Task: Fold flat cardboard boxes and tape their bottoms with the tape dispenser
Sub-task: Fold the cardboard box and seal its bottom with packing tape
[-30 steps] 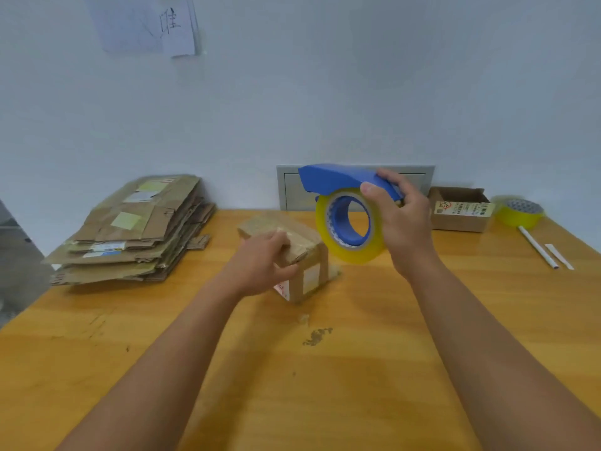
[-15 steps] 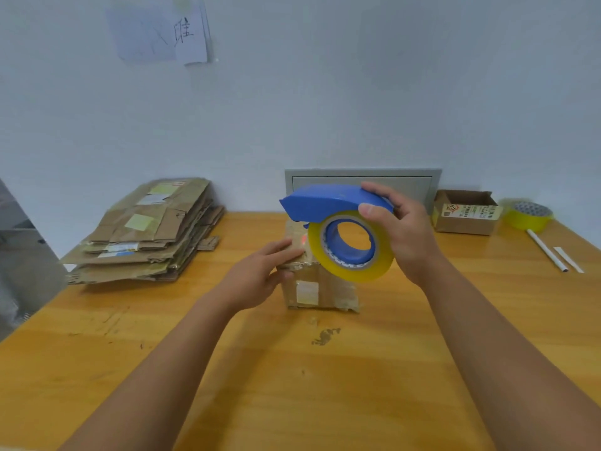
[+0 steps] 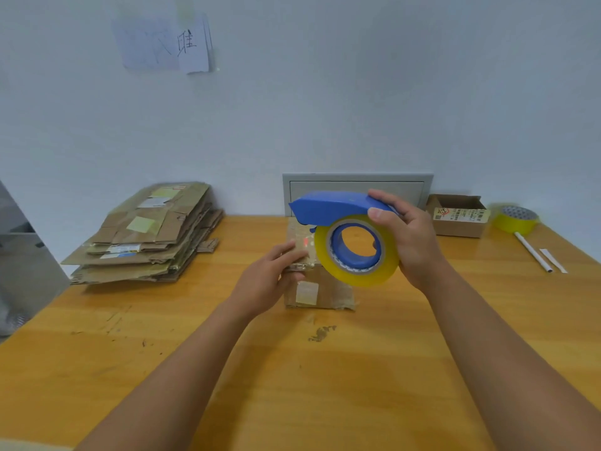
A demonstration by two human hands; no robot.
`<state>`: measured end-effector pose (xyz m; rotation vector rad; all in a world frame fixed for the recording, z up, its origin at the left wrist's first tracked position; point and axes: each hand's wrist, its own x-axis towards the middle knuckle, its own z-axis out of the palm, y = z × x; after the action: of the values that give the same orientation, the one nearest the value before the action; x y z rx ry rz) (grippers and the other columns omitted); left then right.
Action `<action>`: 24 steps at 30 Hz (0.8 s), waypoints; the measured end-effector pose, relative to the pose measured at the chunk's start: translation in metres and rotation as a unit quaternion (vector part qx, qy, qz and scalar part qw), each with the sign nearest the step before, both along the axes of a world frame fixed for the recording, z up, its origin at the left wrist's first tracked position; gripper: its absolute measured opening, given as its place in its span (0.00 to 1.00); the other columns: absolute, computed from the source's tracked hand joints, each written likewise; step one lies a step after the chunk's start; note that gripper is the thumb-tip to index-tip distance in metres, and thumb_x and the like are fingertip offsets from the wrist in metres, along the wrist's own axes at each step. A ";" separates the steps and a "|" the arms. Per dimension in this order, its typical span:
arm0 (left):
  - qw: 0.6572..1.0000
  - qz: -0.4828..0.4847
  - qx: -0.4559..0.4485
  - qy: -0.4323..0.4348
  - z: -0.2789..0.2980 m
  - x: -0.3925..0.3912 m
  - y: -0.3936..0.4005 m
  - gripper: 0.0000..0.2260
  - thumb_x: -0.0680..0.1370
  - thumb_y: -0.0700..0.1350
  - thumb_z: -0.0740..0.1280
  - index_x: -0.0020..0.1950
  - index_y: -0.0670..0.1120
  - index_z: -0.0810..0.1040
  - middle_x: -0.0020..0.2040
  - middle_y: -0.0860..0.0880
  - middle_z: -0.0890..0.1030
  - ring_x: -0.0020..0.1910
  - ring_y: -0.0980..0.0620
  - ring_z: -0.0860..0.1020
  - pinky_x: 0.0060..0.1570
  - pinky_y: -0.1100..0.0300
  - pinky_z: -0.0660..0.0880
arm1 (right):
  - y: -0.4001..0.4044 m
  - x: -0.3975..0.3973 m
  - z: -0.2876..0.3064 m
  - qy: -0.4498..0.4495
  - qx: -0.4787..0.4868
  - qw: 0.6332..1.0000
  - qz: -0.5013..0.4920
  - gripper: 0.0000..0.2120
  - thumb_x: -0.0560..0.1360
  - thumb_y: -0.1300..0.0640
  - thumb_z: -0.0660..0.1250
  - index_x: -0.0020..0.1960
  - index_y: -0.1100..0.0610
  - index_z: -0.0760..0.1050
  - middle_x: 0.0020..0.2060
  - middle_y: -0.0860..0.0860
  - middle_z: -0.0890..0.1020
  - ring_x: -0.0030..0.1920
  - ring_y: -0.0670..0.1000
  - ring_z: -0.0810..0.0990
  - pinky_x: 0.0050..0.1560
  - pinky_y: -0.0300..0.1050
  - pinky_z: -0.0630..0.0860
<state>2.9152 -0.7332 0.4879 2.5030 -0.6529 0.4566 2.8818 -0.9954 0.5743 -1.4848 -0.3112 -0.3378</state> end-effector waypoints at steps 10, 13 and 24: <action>0.991 0.017 -0.081 0.101 0.028 -0.015 -0.006 0.27 0.81 0.48 0.65 0.78 0.56 0.60 0.74 0.62 0.62 0.74 0.66 0.57 0.72 0.60 0.60 | -0.005 -0.004 -0.001 0.011 0.002 1.000 0.019 0.15 0.78 0.56 0.68 0.65 0.51 0.79 0.47 0.44 0.85 0.44 0.47 0.83 0.41 0.39 0.78; 0.918 0.104 -0.356 0.138 0.051 -0.023 -0.017 0.13 0.82 0.48 0.59 0.64 0.49 0.78 0.56 0.54 0.81 0.49 0.64 0.78 0.45 0.68 0.74 | -0.008 -0.008 -0.001 0.018 0.020 0.999 0.037 0.14 0.79 0.58 0.66 0.64 0.53 0.78 0.43 0.45 0.84 0.38 0.46 0.82 0.38 0.40 0.78; 0.667 -0.027 -0.601 0.439 0.083 -0.041 -0.030 0.11 0.76 0.46 0.71 0.52 0.39 0.78 0.40 0.44 0.84 0.35 0.54 0.82 0.33 0.64 0.80 | -0.008 -0.018 -0.003 0.013 0.013 0.997 0.069 0.18 0.73 0.51 0.67 0.63 0.50 0.78 0.44 0.49 0.82 0.37 0.50 0.80 0.37 0.44 0.79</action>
<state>2.8745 -0.7633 0.5713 1.1204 0.0578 -0.3269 2.8635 -1.0031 0.5710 -1.4318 -0.3854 -0.2106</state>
